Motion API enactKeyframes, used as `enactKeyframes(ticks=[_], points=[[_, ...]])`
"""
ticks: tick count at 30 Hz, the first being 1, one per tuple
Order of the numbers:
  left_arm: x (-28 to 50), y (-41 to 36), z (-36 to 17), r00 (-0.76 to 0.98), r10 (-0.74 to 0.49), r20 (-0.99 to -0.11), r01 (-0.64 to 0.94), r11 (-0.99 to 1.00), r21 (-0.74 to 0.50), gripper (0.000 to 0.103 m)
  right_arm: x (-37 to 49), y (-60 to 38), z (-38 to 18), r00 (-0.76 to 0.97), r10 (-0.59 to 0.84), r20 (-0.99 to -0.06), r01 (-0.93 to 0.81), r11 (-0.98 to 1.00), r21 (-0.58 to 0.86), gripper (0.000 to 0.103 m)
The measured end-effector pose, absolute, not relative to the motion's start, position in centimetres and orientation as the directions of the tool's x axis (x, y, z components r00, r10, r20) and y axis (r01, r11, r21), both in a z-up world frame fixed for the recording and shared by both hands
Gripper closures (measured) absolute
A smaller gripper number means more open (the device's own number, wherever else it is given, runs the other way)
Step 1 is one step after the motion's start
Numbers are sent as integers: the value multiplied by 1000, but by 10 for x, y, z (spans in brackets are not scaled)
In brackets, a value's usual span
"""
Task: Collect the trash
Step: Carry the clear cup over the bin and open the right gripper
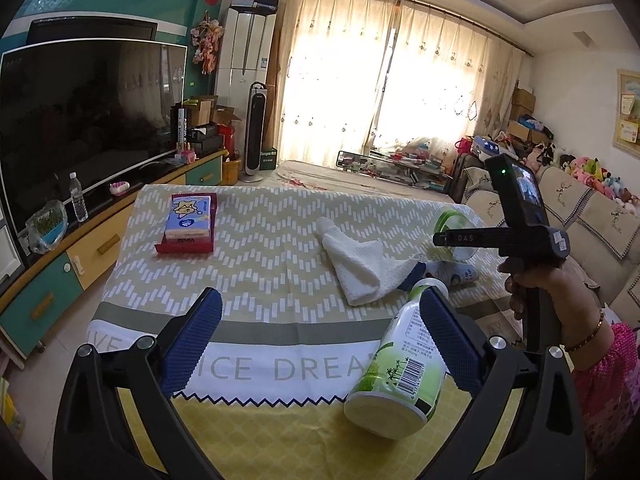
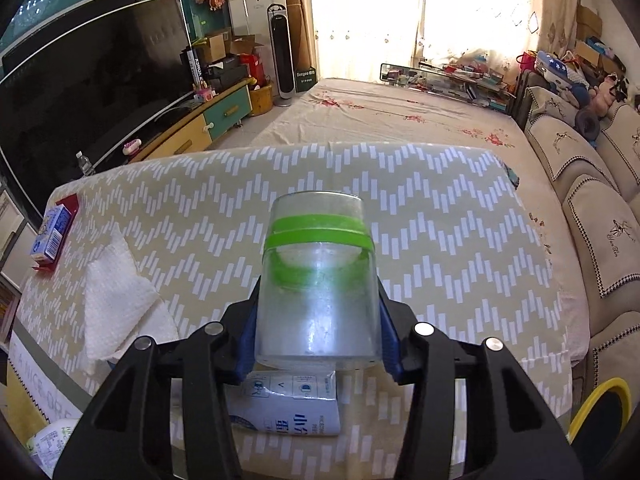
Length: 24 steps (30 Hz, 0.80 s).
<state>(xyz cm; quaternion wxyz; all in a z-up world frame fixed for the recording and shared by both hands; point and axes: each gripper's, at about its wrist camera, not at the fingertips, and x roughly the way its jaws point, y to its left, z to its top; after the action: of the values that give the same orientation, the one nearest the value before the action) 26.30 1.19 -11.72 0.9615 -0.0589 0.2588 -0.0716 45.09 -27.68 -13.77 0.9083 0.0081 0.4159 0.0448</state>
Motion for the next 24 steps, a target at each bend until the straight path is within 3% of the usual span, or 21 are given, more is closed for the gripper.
enactKeyframes(ticks=[8, 14, 24], points=[[262, 11, -119, 851, -185, -491, 122, 980, -158, 5, 397, -295, -82, 729, 90, -678, -92, 995, 33, 56], [259, 6, -117, 852, -199, -484, 142, 978, -152, 5, 307, -368, -66, 784, 2, -621, 45, 997, 60, 56], [252, -16, -117, 853, -217, -474, 206, 976, -76, 5, 227, -515, -133, 628, -259, -734, 432, 900, 51, 56]])
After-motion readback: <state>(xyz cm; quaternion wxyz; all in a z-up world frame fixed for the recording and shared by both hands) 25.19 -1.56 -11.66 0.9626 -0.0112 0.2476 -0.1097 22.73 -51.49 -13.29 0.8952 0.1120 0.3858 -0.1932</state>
